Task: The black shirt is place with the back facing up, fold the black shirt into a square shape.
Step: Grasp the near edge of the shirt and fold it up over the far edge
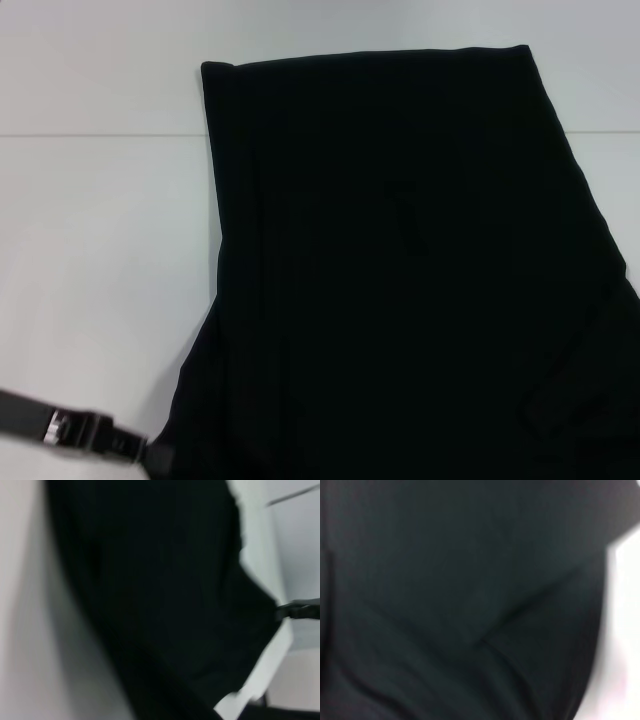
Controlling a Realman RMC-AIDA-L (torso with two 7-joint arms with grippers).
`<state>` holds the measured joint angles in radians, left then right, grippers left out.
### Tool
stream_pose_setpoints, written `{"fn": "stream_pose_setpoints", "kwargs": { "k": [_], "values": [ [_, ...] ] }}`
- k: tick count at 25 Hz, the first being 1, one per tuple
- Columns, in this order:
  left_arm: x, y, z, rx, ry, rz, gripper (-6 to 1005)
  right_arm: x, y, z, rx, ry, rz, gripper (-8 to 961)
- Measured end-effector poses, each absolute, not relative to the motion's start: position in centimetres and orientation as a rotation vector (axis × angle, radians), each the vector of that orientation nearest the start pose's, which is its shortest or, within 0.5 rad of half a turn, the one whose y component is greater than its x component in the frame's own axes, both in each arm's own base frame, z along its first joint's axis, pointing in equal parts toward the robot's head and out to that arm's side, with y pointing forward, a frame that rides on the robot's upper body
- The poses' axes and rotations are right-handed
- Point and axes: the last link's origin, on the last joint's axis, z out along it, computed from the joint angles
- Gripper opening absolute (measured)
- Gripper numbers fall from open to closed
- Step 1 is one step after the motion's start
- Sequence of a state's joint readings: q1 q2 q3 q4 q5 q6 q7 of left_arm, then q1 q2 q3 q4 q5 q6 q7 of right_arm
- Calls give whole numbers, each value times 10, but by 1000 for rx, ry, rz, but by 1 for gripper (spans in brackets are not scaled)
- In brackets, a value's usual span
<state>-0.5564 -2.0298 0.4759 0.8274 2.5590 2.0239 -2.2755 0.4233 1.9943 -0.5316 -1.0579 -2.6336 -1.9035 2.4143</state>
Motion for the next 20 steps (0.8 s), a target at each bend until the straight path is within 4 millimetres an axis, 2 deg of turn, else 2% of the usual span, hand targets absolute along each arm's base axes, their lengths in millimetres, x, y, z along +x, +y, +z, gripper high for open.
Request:
{"fn": "stream_pose_setpoints", "kwargs": {
  "k": [3, 6, 10, 11, 12, 15, 18, 20],
  "values": [
    [-273, 285, 49, -2675, -1945, -415, 28, 324, 274, 98, -2287, 1934, 139, 53],
    [-254, 301, 54, -2688, -1900, -593, 28, 311, 288, 110, -2342, 1863, 333, 53],
    [-242, 329, 64, -2555, -1912, -725, 28, 306, 307, 137, -2281, 1788, 496, 54],
    [-242, 329, 64, -2555, -1912, -725, 28, 306, 312, 143, -2242, 1775, 528, 54],
    [-242, 353, 68, -2402, -1916, -759, 28, 307, 317, 148, -2206, 1762, 554, 54],
    [-242, 378, 65, -2267, -1898, -768, 28, 310, 335, 156, -2095, 1726, 587, 54],
    [-240, 405, 53, -2161, -1853, -730, 28, 310, 358, 149, -2024, 1706, 602, 54],
    [-236, 420, 40, -2129, -1810, -660, 28, 308, 376, 134, -1998, 1702, 586, 54]
  ]
}}
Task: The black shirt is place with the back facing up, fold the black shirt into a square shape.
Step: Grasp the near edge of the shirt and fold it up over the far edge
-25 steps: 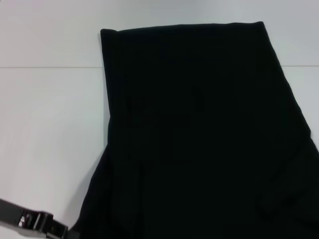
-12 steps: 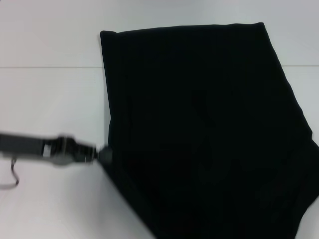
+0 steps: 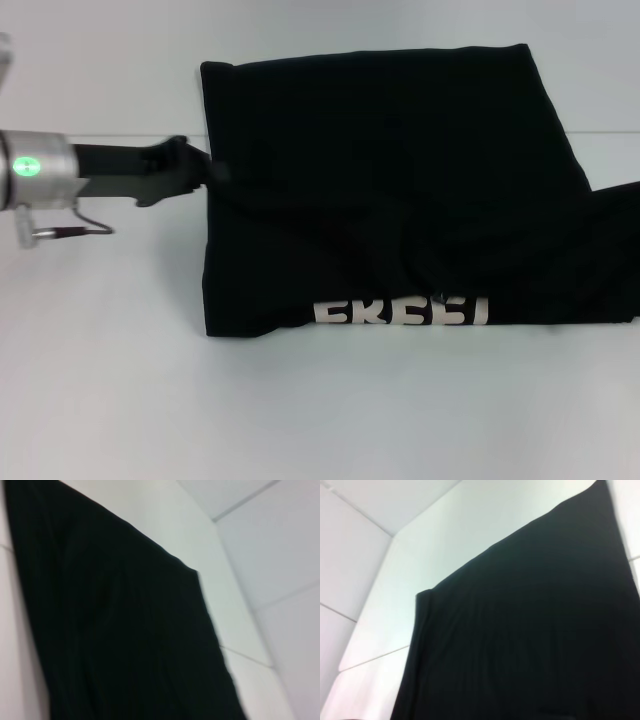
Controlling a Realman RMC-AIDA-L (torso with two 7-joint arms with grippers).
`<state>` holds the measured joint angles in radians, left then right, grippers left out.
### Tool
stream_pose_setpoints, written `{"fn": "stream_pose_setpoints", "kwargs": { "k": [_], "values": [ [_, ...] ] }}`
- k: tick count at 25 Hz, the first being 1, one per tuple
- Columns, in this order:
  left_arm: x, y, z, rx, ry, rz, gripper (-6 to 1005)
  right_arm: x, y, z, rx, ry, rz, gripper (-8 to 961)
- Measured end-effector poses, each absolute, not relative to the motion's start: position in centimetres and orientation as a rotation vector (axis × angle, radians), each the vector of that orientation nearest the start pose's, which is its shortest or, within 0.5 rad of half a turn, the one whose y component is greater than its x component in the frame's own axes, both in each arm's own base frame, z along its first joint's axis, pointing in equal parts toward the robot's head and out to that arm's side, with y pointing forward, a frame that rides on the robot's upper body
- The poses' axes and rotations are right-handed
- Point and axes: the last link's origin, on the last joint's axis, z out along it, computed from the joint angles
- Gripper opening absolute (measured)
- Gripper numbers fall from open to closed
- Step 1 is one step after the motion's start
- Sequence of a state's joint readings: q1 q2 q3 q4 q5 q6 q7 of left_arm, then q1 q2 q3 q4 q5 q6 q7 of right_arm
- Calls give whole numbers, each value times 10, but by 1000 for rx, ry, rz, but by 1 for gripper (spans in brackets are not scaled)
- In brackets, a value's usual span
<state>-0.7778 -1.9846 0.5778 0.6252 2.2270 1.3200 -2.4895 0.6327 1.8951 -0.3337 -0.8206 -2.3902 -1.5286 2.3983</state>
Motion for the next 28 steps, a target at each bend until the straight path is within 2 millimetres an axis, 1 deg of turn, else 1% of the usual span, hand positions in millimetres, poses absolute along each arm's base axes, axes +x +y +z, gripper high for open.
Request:
{"fn": "stream_pose_setpoints", "kwargs": {
  "k": [3, 5, 11, 13, 18, 20, 23, 28],
  "values": [
    [-232, 435, 26, -2095, -1743, -579, 28, 306, 402, 112, -1947, 1675, 531, 54],
    [-232, 441, 19, -2062, -1699, -535, 28, 306, 416, 101, -1908, 1647, 499, 54],
    [-236, 453, 15, -2017, -1562, -450, 29, 295, 444, 81, -1862, 1535, 423, 53],
    [-235, 457, 14, -2018, -1503, -440, 29, 290, 451, 76, -1857, 1495, 406, 53],
    [-224, 473, 12, -1981, -1338, -425, 29, 277, 472, 76, -1815, 1372, 387, 53],
    [-221, 477, 11, -1976, -1307, -417, 29, 272, 479, 74, -1803, 1333, 378, 53],
    [-214, 486, 1, -1955, -1226, -373, 29, 270, 487, 69, -1774, 1293, 360, 53],
    [-222, 486, -8, -1910, -1205, -327, 29, 270, 491, 54, -1736, 1244, 321, 54]
  ]
}}
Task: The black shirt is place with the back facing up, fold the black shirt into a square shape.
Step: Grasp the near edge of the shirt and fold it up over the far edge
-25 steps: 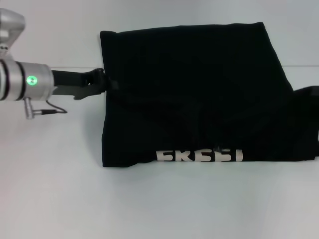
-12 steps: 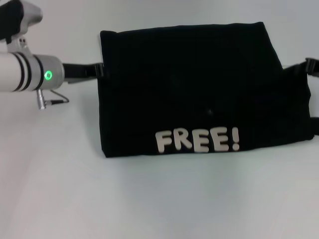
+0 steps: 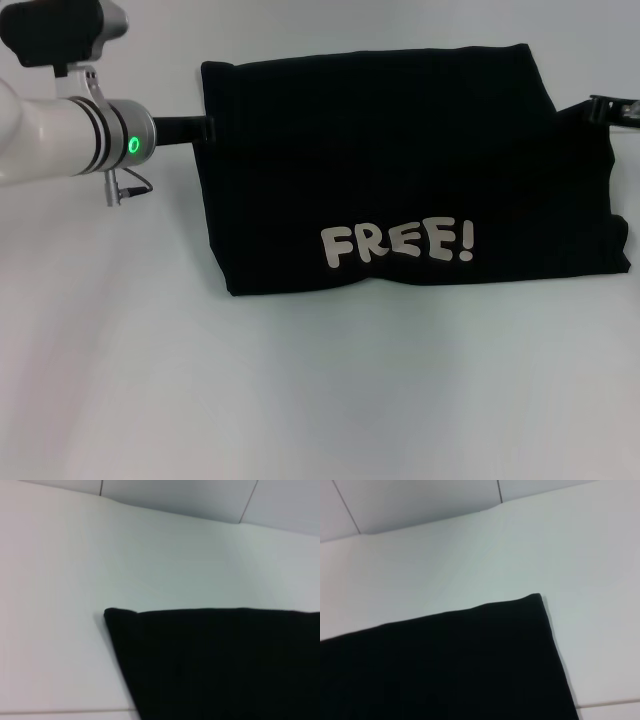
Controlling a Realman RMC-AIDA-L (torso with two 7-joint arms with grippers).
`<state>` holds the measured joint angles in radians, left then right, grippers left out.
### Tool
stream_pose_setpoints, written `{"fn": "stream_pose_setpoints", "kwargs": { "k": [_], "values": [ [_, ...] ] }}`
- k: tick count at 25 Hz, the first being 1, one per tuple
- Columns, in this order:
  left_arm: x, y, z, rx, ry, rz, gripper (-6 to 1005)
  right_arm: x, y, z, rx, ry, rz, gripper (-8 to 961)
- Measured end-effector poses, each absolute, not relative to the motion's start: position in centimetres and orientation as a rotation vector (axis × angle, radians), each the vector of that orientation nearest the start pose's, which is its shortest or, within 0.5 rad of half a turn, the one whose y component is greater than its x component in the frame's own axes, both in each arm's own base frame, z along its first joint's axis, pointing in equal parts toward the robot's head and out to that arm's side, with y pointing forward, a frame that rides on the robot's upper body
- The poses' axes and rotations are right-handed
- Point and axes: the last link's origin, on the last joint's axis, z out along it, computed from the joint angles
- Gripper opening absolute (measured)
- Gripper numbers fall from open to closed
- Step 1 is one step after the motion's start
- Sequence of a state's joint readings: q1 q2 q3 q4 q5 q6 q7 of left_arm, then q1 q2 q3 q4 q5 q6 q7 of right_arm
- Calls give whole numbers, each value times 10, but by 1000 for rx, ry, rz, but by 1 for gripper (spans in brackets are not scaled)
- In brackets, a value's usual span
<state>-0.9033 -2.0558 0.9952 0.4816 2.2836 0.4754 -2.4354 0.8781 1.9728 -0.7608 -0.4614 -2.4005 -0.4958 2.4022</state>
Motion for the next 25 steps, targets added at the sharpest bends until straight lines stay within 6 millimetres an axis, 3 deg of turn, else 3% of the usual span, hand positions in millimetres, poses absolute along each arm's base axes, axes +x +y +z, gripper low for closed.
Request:
{"fn": "stream_pose_setpoints", "kwargs": {
  "k": [8, 19, 25],
  "values": [
    [-227, 489, 3, -1903, -1099, -291, 29, 271, 491, 45, -1742, 1211, 283, 75],
    [-202, 487, -19, -2021, -1007, -268, 29, 270, 490, 42, -1747, 1219, 286, 105],
    [-192, 490, -11, -1999, -975, -323, 29, 275, 489, 49, -1718, 1229, 298, 121]
  ]
}}
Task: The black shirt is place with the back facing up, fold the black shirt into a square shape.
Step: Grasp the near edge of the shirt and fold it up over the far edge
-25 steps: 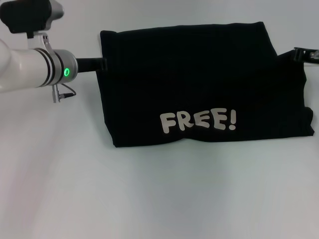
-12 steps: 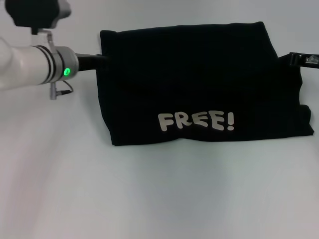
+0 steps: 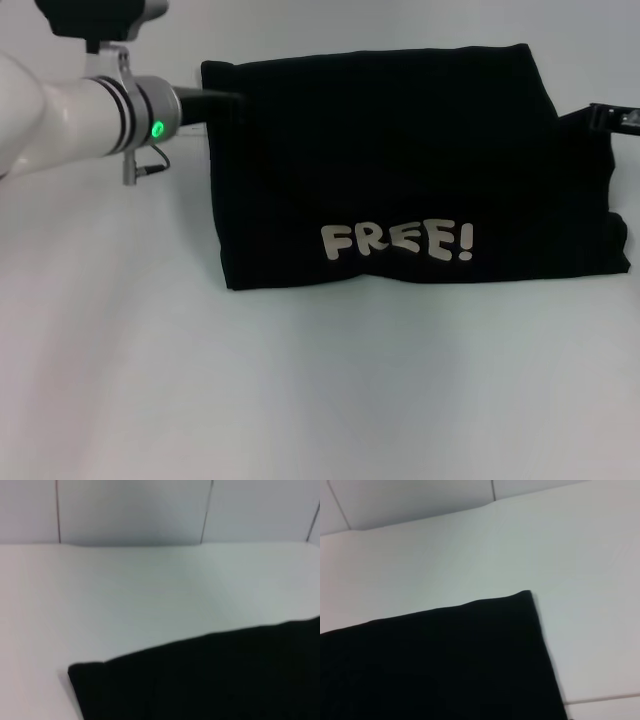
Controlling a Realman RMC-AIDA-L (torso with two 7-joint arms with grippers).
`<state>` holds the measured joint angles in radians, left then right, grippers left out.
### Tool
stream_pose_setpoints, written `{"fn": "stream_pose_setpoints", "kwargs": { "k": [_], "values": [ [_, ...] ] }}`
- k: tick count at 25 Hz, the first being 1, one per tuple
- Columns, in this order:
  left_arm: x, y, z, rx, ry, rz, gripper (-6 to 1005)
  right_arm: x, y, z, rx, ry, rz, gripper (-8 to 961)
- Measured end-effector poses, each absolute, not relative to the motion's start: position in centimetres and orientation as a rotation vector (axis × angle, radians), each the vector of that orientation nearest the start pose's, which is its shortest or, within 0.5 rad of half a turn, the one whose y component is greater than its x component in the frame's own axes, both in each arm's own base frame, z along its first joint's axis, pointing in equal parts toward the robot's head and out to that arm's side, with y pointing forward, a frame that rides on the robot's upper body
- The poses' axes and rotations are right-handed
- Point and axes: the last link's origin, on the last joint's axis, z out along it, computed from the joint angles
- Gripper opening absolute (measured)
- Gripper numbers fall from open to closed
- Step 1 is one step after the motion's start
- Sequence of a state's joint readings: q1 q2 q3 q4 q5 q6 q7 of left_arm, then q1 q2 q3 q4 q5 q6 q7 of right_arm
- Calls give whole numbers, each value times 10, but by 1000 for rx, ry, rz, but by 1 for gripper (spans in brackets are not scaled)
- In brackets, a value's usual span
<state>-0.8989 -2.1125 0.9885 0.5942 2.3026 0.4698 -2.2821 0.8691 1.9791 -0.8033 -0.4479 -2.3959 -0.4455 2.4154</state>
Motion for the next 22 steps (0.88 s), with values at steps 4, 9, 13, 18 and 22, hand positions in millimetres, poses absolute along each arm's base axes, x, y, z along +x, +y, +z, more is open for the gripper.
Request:
{"fn": "stream_pose_setpoints", "kwargs": {
  "k": [4, 9, 13, 18, 22],
  "values": [
    [-192, 493, -4, -1973, -942, -326, 29, 277, 490, 53, -1705, 1236, 303, 132],
    [-197, 492, -9, -1997, -927, -283, 28, 276, 490, 52, -1711, 1221, 296, 145],
    [-198, 486, -21, -2043, -883, -239, 38, 272, 491, 47, -1748, 1202, 266, 156],
    [-198, 482, -36, -2075, -853, -191, 53, 267, 491, 40, -1817, 1187, 189, 169],
    [-192, 489, -8, -2055, -1077, -310, 82, 256, 491, 55, -1861, 1314, 225, 207]
  ]
}}
